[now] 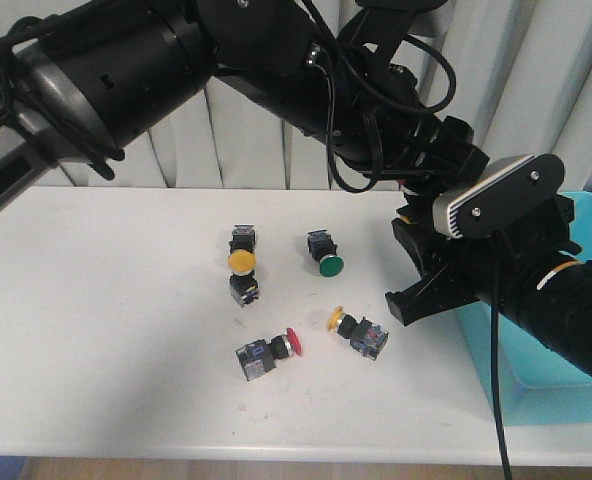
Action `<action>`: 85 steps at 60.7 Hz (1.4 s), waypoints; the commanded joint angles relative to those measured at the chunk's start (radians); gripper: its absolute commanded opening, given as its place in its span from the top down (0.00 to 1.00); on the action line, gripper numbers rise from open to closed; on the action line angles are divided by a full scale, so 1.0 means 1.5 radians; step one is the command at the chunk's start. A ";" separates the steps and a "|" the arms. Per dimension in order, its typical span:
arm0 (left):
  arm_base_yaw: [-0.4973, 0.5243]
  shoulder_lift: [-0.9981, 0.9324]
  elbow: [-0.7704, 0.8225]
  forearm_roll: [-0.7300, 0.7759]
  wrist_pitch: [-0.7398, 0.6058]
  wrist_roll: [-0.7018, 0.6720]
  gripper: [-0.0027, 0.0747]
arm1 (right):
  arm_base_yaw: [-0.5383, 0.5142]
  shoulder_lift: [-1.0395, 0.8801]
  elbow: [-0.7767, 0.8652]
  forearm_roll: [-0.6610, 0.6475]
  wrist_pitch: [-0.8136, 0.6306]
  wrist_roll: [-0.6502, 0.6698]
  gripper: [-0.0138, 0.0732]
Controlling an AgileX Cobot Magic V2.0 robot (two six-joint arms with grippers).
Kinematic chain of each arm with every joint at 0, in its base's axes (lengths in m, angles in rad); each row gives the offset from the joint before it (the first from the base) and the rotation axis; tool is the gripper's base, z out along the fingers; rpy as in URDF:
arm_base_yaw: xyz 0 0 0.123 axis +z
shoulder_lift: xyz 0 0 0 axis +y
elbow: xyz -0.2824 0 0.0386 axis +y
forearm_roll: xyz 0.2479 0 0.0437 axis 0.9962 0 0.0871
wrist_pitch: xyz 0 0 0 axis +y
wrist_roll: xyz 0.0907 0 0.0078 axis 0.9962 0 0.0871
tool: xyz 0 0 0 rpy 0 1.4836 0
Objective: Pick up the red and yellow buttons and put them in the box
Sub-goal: 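Grasp the red button with the right gripper and open the left gripper, then lower the red button into the blue box and open the right gripper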
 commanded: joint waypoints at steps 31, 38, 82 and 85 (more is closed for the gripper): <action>-0.015 -0.301 -0.002 0.525 0.102 -0.047 0.51 | -0.022 0.000 -0.259 0.853 -0.253 -0.833 0.83; -0.015 -0.337 0.058 0.591 0.102 -0.079 0.56 | -0.073 0.020 -0.309 0.886 -0.277 -0.890 0.82; -0.015 -0.366 0.360 0.740 0.011 -0.224 0.62 | -0.331 0.303 -0.199 0.886 0.062 -0.706 0.80; -0.015 -0.366 0.360 0.740 0.011 -0.231 0.62 | -0.339 0.324 -0.199 0.886 0.067 -0.702 0.79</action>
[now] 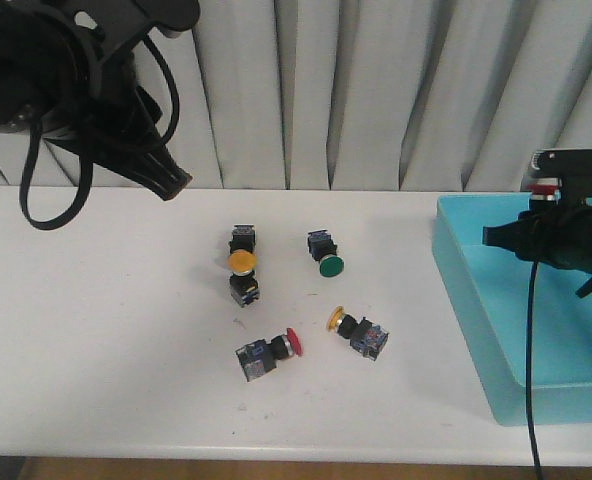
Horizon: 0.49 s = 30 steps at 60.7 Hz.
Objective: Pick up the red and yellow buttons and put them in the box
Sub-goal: 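Lower the red button into the blue box and open the right gripper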
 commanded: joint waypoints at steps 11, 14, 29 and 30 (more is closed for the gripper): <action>-0.002 -0.018 -0.013 0.031 -0.032 -0.021 0.62 | -0.032 0.068 -0.017 0.014 0.067 0.015 0.72; -0.002 -0.018 -0.013 0.030 -0.032 -0.024 0.62 | -0.034 0.081 -0.017 0.014 0.074 0.015 0.69; -0.002 -0.018 -0.013 0.030 -0.031 -0.024 0.62 | -0.039 0.117 -0.019 0.011 0.099 0.010 0.41; -0.002 -0.018 -0.013 0.030 -0.031 -0.024 0.62 | -0.039 0.117 -0.019 0.011 0.099 0.010 0.39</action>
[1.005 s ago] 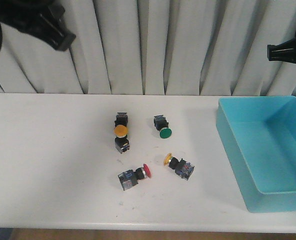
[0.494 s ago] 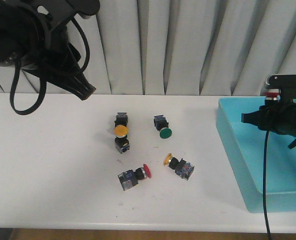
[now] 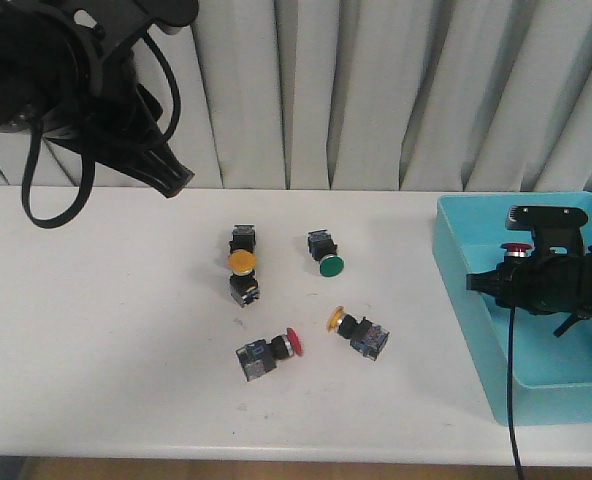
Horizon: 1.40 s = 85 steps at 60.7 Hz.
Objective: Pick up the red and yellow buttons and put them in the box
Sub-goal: 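Lower the red button into the blue box and open the right gripper, then move the left gripper down to the yellow-capped button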
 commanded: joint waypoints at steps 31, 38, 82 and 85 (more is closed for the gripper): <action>-0.002 -0.019 -0.013 0.073 -0.075 -0.043 0.62 | -0.003 -0.259 -0.022 -0.046 0.051 -0.007 0.24; -0.002 -0.019 -0.013 0.091 -0.136 -0.043 0.60 | -0.003 -0.363 -0.022 -0.082 0.086 -0.005 0.24; 0.038 0.137 -0.014 0.098 -0.261 -0.344 0.14 | -0.003 -0.646 -0.019 -0.123 0.092 0.014 0.24; 0.044 0.153 -0.014 0.097 -0.266 -0.348 0.15 | -0.003 -0.654 -0.014 -0.123 0.092 0.014 0.24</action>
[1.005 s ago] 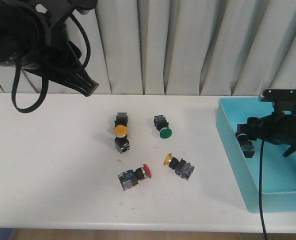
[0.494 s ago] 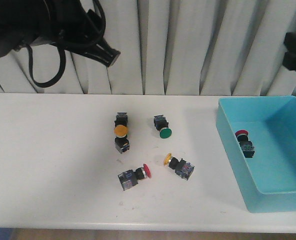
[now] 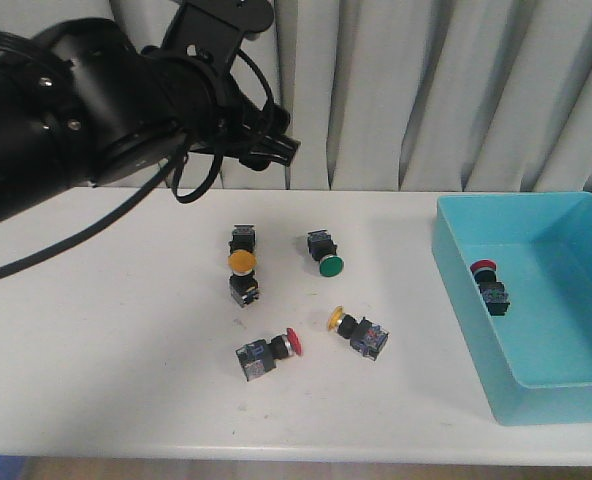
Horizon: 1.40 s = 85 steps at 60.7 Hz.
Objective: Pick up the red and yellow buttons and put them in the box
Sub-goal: 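Move the left gripper down to the yellow-capped button, then close the left gripper on the yellow button and lift it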
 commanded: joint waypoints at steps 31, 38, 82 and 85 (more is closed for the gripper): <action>0.091 0.150 -0.015 -0.131 -0.118 -0.034 0.20 | 0.079 -0.031 0.114 -0.028 -0.004 0.019 0.24; 0.112 0.176 -0.015 -0.165 -0.122 -0.026 0.21 | 0.091 -0.031 0.128 -0.028 -0.005 0.019 0.24; 0.128 0.272 -0.017 -0.291 -0.151 0.035 0.21 | 0.091 -0.031 0.132 -0.027 -0.002 0.031 0.24; 0.128 0.274 -0.017 -0.291 -0.155 0.035 0.21 | 0.091 -0.031 0.132 -0.027 -0.001 0.031 0.24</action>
